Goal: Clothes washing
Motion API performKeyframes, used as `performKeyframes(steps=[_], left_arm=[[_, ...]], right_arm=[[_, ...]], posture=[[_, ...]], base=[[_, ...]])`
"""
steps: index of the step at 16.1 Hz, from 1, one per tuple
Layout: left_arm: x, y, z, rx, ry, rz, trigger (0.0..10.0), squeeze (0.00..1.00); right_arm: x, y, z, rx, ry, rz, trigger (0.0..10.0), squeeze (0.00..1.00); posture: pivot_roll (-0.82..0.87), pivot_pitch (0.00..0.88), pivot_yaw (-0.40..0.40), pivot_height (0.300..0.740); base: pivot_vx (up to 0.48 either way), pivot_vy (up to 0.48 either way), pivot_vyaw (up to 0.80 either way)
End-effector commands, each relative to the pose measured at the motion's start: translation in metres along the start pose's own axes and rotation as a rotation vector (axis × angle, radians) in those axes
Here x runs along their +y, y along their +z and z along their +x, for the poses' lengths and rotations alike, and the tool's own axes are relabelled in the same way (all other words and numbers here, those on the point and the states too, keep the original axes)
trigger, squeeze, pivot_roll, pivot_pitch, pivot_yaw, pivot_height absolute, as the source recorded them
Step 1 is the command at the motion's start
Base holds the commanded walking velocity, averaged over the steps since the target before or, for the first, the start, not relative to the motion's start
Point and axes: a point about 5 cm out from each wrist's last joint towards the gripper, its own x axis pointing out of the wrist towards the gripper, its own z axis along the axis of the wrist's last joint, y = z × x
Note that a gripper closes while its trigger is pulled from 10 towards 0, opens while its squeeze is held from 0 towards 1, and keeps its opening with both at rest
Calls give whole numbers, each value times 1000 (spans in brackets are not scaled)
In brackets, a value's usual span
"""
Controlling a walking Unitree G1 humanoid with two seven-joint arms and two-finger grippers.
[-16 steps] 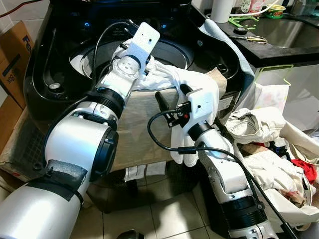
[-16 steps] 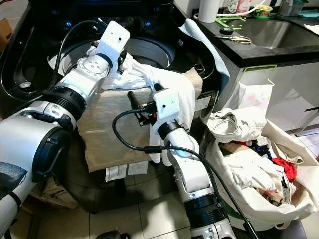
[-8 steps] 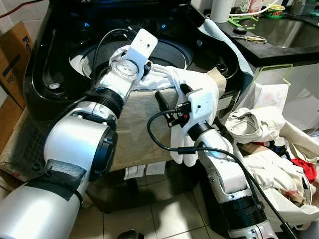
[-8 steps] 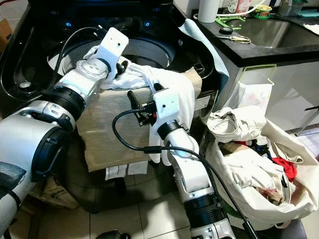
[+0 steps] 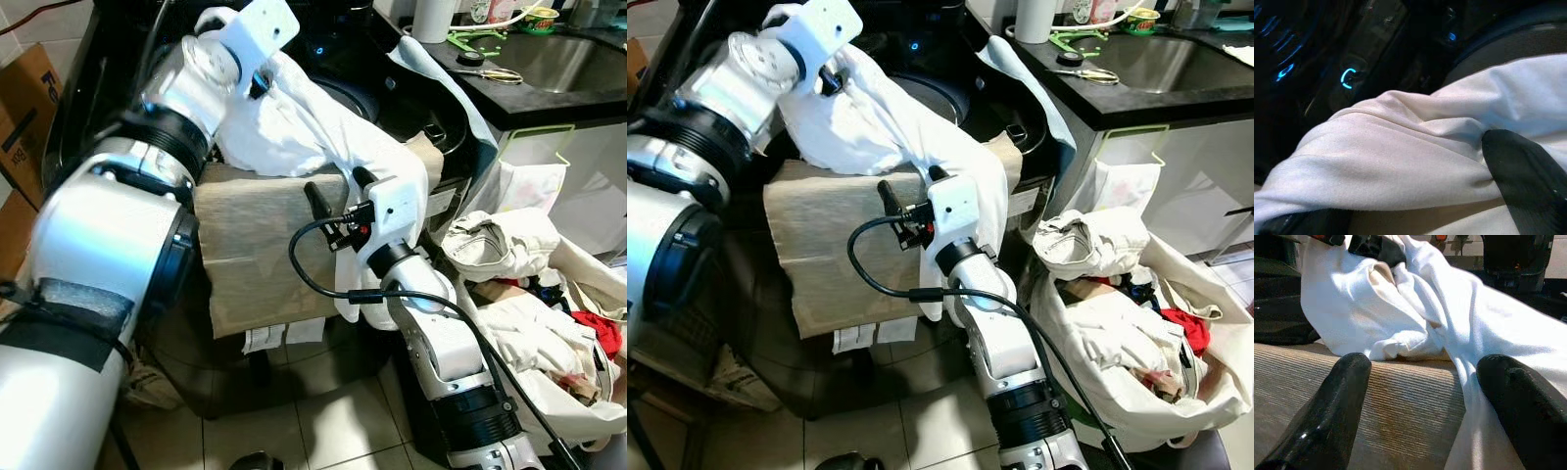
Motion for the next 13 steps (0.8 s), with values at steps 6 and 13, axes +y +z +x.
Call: performKeyframes(steps=[6,13], left_arm=[[17,28,-7,-53,5,22,10000,1000],[-44,-56,2,191,-295,-178,10000,902]], right_arm=[[3,0,4,-2,-4,17,10000,0],[4,-3,1,13,-12,27,10000,0]], posture=[[24,0,68,740],[17,0,79,740]], base=[[0,0,0],[0,0,0]])
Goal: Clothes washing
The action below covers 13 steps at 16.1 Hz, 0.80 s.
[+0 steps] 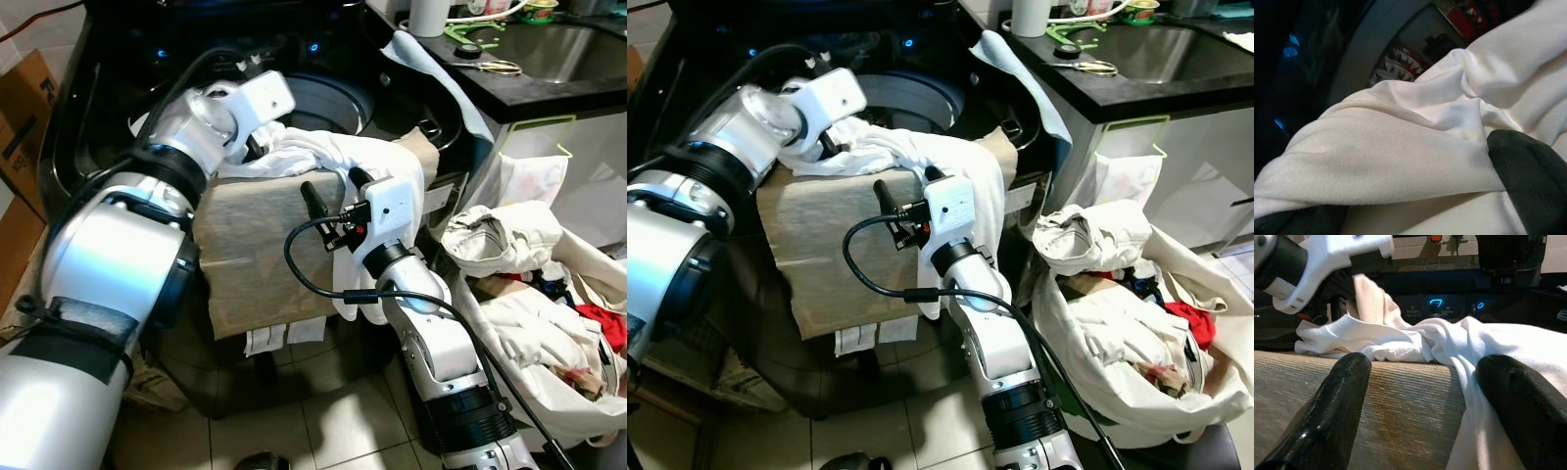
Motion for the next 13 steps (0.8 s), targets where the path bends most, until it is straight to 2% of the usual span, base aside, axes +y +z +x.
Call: performKeyframes(steps=[1,2,3,4,5,6,7,8,9,10,12,13], left_arm=[[-4,-13,2,27,-36,-136,10000,0],[-2,-12,1,-1,-32,-238,10000,0],[4,-5,-2,-75,-10,-449,10000,0],[13,2,-7,-148,15,-617,10000,0],[24,7,-13,-207,37,-726,10000,0],[35,11,-19,-248,47,-788,10000,0],[39,10,-22,-253,54,-817,10000,0],[43,6,-24,-235,75,-786,10000,0],[48,-1,-26,-205,114,-714,10000,0],[50,-3,-27,-195,128,-690,10000,0],[60,-9,-30,-161,234,-501,10000,0],[63,0,-32,-214,261,-458,10000,0]], right_arm=[[0,-2,0,19,-4,8,10000,0],[0,-3,0,21,-1,9,10000,0],[0,-3,0,24,3,9,10000,0],[1,-3,1,25,7,9,10000,0],[1,-3,1,26,9,9,10000,0],[2,-4,1,27,9,11,10000,0],[1,-4,1,33,8,13,10000,0],[2,-5,1,33,11,14,10000,0],[2,-5,1,32,11,15,10000,0],[2,-5,1,32,11,16,10000,0],[2,-5,1,27,10,16,10000,0],[1,-4,1,16,2,9,10000,0]], posture=[[19,0,77,740],[25,0,72,740],[25,0,72,740],[31,0,69,740],[30,0,70,740],[31,0,70,740],[36,0,70,740],[35,0,72,740],[41,0,71,740],[46,0,72,740],[47,0,71,740],[43,0,69,740]], base=[[0,0,0],[0,0,0],[0,0,0],[0,0,0],[0,0,0],[0,0,0],[0,0,0],[0,0,0],[0,0,0],[0,0,0],[0,0,0],[0,0,0]])
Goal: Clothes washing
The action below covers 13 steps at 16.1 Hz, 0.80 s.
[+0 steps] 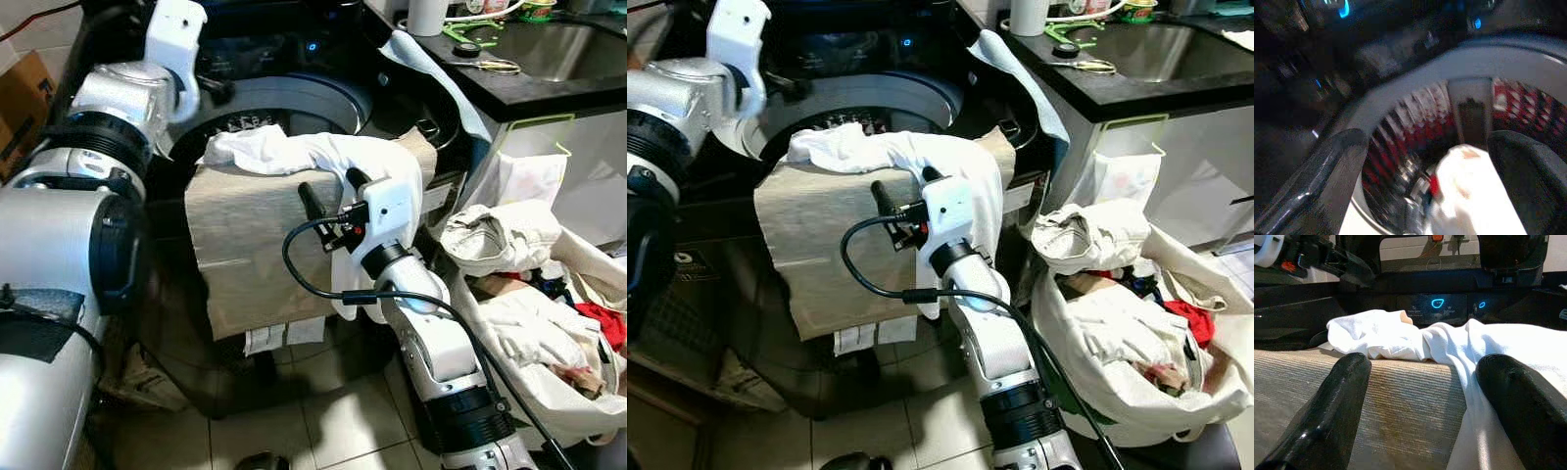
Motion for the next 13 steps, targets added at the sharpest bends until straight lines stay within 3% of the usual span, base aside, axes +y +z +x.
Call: performKeyframes(steps=[1,4,6,7,8,9,11,13], left_arm=[[0,17,-2,-102,4,74,10000,0],[-8,7,0,-115,-47,193,10000,0],[0,-4,-3,-96,-62,208,10000,0],[11,-7,-7,-91,-25,206,10000,0],[23,-13,-14,-105,67,216,10000,0],[26,-17,-16,-118,114,235,10000,0],[29,-32,-19,-131,198,242,10000,0],[12,-56,-24,-183,235,309,10000,0]], right_arm=[[-5,-2,2,10,-35,-11,10000,0],[-11,8,2,0,-32,-37,10000,0],[-12,8,-1,6,-19,-40,10000,0],[-12,10,-5,6,-8,-45,10000,0],[-8,27,-10,-53,40,-47,10000,0],[-4,35,-12,-77,80,-44,10000,0],[0,35,-18,-61,171,8,10000,0],[-13,11,-26,63,137,124,10000,0]], posture=[[40,0,68,740],[55,0,44,740],[66,0,31,740],[75,0,21,740],[79,0,12,740],[75,0,13,740],[73,0,14,740],[66,0,15,740]], base=[[0,0,0],[0,0,0],[0,0,0],[0,0,0],[0,0,0],[0,0,0],[0,0,0],[0,0,0]])
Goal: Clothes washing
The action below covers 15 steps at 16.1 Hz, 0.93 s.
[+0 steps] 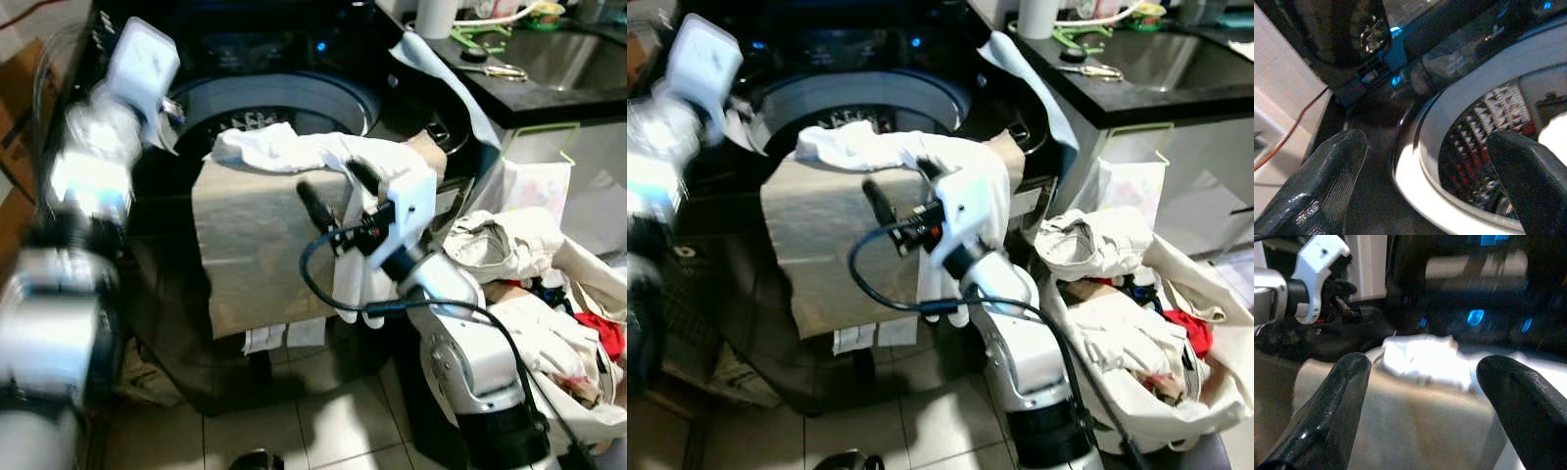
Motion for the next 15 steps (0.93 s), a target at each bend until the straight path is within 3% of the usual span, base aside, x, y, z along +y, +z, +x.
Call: performKeyframes(steps=[1,2,5,7,12,15], left_arm=[[-2,8,-5,-57,35,13,10000,0],[-4,7,-8,-63,37,-1,10000,0],[-1,4,-23,-51,139,-39,10000,0],[-3,0,-27,-40,161,-53,10000,0],[-12,5,-29,-40,147,-52,10000,0],[-15,7,-29,-43,141,-56,10000,0]], right_arm=[[-9,-16,-10,91,-27,72,10000,0],[-10,-19,-14,118,-24,84,10000,0],[-6,-17,-51,175,67,122,10000,0],[-13,-26,-72,262,96,130,10000,0],[-39,-87,-108,505,-91,89,10000,0],[-50,-109,-114,561,-187,64,10000,0]], posture=[[66,0,14,740],[65,0,12,740],[59,0,-13,740],[50,0,-15,740],[43,0,-6,740],[43,0,-1,740]], base=[[0,0,0],[0,0,0],[0,0,0],[0,0,0],[0,0,0],[0,0,0]])
